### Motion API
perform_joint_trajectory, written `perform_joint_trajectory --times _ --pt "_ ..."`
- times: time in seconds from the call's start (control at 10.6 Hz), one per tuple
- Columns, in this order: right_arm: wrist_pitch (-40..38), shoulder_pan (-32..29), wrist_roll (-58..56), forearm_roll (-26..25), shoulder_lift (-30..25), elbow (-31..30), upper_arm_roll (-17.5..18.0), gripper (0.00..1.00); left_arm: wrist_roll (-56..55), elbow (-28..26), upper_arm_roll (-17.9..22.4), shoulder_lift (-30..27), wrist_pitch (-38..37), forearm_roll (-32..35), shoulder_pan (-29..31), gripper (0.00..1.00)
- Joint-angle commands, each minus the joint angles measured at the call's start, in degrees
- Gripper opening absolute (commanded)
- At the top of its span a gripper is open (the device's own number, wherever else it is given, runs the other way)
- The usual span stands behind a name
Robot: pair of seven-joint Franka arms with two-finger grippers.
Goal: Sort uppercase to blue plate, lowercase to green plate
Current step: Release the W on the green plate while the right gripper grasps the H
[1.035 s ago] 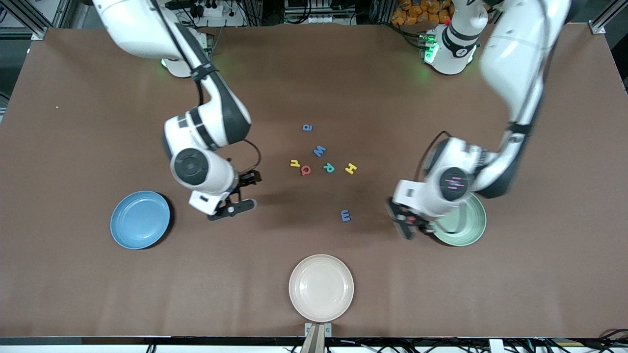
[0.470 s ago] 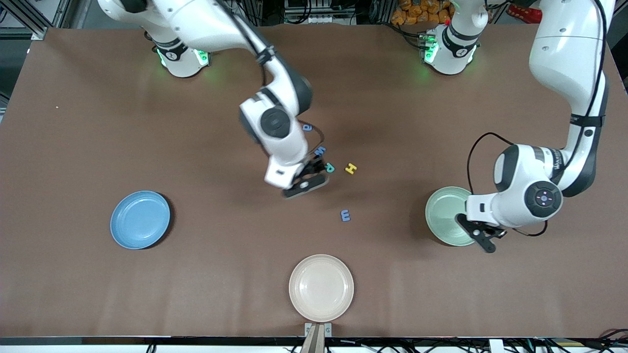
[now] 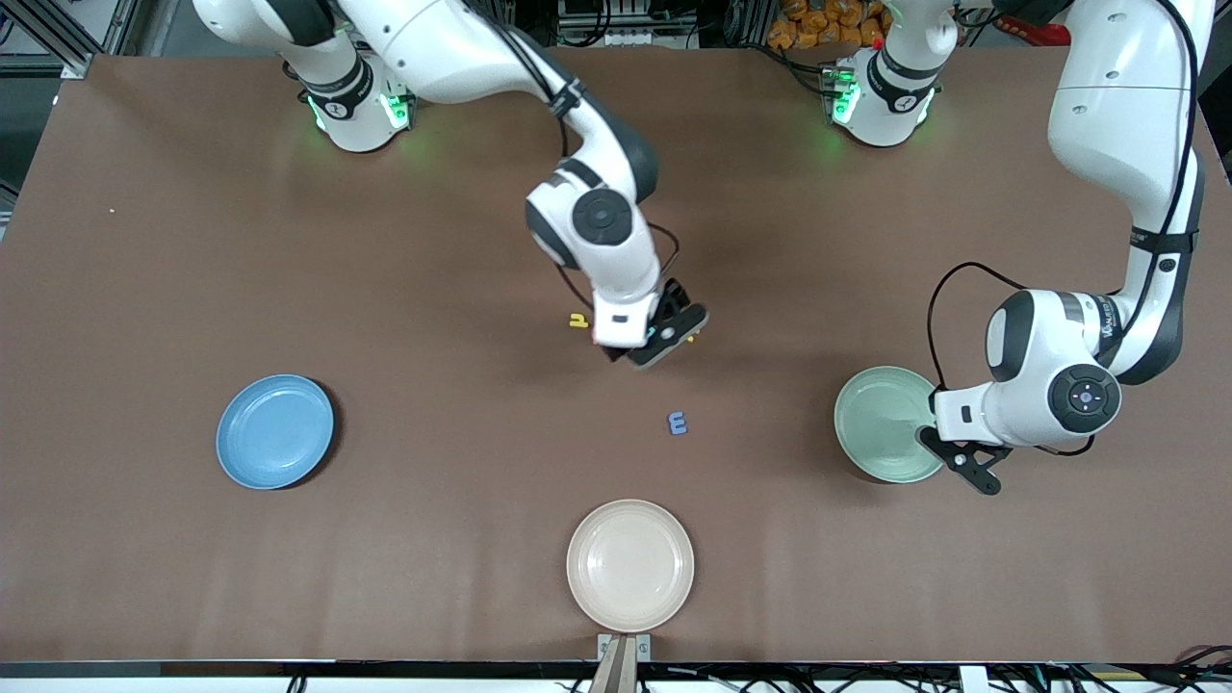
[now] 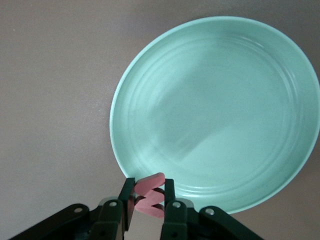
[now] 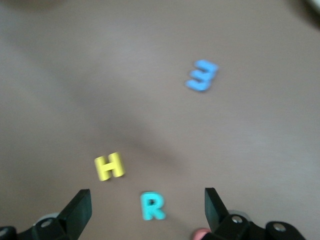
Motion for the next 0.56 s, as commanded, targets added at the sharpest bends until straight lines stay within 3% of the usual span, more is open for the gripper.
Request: perform_joint_trajectory --times 0.0,0.19,0.28,0.47 --pt "-1.19 4.19 -2.84 0.01 2.66 3.23 -1.23 1.00 -6.62 -0.23 0.24 -0.34 -0.38 -0.84 -1.45 0.18" --pt "-1.37 7.78 -3.03 -0.07 7.66 7.44 -1.76 1.00 -8.58 -0.23 0.24 -0.26 -0.38 -0.84 -2.51 0.17" --pt "-1.19 10.33 -2.68 0.10 10.12 8.50 -4.02 1.00 -8.67 -0.32 -0.02 -0.08 -0.38 -0.93 -2.51 0.18" --pt "-0.93 10.18 -2.76 0.19 10.94 8.52 -4.57 1.00 -9.55 -0.32 -0.11 0.18 -0.38 -3.28 -3.30 0.18"
